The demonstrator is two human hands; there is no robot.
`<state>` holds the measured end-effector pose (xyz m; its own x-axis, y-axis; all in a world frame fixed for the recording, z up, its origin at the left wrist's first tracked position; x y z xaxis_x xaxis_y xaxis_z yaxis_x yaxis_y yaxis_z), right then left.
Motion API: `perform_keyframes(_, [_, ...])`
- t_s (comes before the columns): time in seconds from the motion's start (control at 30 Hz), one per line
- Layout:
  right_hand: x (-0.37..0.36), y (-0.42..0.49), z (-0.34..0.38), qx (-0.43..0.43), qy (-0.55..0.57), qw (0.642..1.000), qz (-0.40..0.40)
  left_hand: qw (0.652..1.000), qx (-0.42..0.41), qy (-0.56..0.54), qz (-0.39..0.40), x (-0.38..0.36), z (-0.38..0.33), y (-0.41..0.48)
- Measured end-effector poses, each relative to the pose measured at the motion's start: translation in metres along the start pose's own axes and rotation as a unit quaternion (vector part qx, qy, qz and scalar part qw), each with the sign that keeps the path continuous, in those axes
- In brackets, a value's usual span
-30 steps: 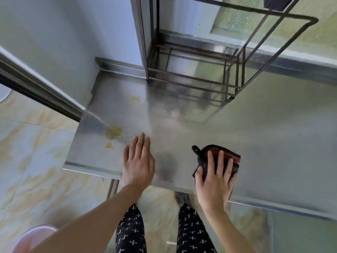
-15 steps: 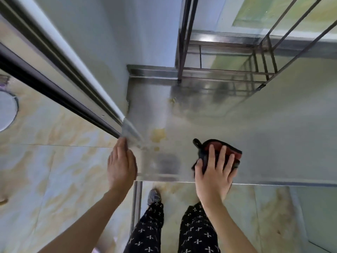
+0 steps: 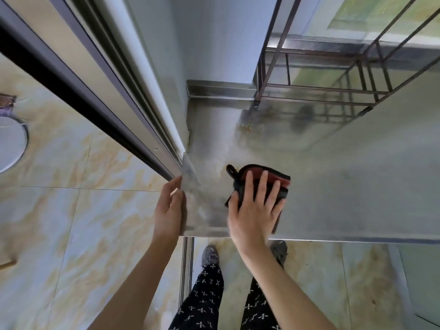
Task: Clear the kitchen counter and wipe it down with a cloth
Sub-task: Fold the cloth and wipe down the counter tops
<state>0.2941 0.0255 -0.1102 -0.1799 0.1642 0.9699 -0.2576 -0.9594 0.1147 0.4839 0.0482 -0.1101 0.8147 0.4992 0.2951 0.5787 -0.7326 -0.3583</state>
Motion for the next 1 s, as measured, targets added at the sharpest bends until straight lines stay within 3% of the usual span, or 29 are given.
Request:
perform_keyframes(0.07, [-0.004, -0.020, 0.038, 0.073, 0.020, 0.997, 0.017, 0.999, 0.011, -0.032, 0.005, 0.001, -0.001, 0.006])
perform_keyframes(0.13, [-0.006, -0.039, 0.069, 0.209, 0.041, 0.976, 0.041, 0.999, 0.013, -0.038, 0.011, 0.004, -0.001, 0.009])
perform_keyframes(0.2, [-0.010, -0.033, 0.077, 0.288, 0.049, 0.955, 0.053, 0.999, 0.010, -0.026, 0.025, 0.005, 0.001, 0.010])
perform_keyframes(0.27, [-0.013, -0.007, 0.069, 0.283, 0.032, 0.957, 0.046, 0.999, -0.006, 0.004, 0.041, 0.006, 0.002, 0.008])
perform_keyframes(0.43, [-0.013, 0.054, 0.033, 0.130, -0.007, 0.991, 0.031, 0.978, -0.135, 0.143, 0.062, 0.000, 0.001, 0.000])
perform_keyframes(0.63, [-0.005, 0.035, 0.010, 0.313, -0.012, 0.947, 0.064, 0.932, -0.235, 0.275, 0.035, -0.022, -0.007, 0.002])
perform_keyframes(0.7, [-0.003, 0.066, -0.018, 0.217, -0.028, 0.975, 0.042, 0.907, -0.279, 0.312, 0.035, -0.033, -0.013, 0.007])
perform_keyframes(0.8, [-0.005, 0.101, -0.041, -0.017, -0.020, 0.999, 0.039, 0.874, -0.322, 0.363, 0.008, -0.050, -0.021, 0.014])
perform_keyframes(0.87, [-0.007, 0.104, -0.026, -0.059, -0.007, 0.998, 0.035, 0.854, -0.329, 0.403, -0.013, -0.056, -0.020, 0.015])
perform_keyframes(0.93, [-0.009, 0.093, 0.005, 0.047, 0.007, 0.999, 0.022, 0.844, -0.330, 0.422, -0.023, -0.058, -0.017, 0.015])
perform_keyframes(1.0, [-0.013, 0.076, 0.029, 0.221, 0.015, 0.975, 0.033, 0.840, -0.329, 0.430, -0.022, -0.059, -0.015, 0.015])
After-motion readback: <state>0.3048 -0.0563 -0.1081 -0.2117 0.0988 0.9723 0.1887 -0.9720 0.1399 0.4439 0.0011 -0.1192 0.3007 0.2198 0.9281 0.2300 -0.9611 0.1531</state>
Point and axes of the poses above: each hand's wrist, its own y-axis towards the middle knuckle, its own x-axis out of the back of the hand, z = x × y, the point moved 6 cm from there along y, towards the middle knuckle, and after that the axes turned 12 degrees about -z, right-handed, at the moved point
